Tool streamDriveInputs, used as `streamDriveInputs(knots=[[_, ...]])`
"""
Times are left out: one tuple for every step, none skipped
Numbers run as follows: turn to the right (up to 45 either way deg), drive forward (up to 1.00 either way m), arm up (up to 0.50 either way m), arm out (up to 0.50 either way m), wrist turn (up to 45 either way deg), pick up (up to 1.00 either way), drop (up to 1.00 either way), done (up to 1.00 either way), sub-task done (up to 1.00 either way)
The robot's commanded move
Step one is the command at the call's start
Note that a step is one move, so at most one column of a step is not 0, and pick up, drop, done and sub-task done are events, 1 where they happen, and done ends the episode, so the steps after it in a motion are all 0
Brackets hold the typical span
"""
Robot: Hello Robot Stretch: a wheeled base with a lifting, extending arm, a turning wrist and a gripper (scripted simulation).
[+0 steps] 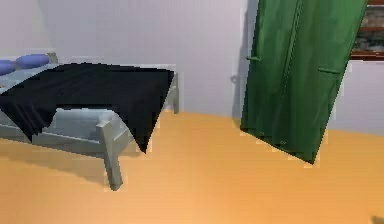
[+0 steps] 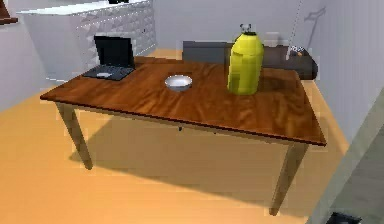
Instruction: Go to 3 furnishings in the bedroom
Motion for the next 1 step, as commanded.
streamDriveInputs(knots=[[-15.0,0.0,0.0,0.0,0.0,0.0,0.0,0.0,0.0]])
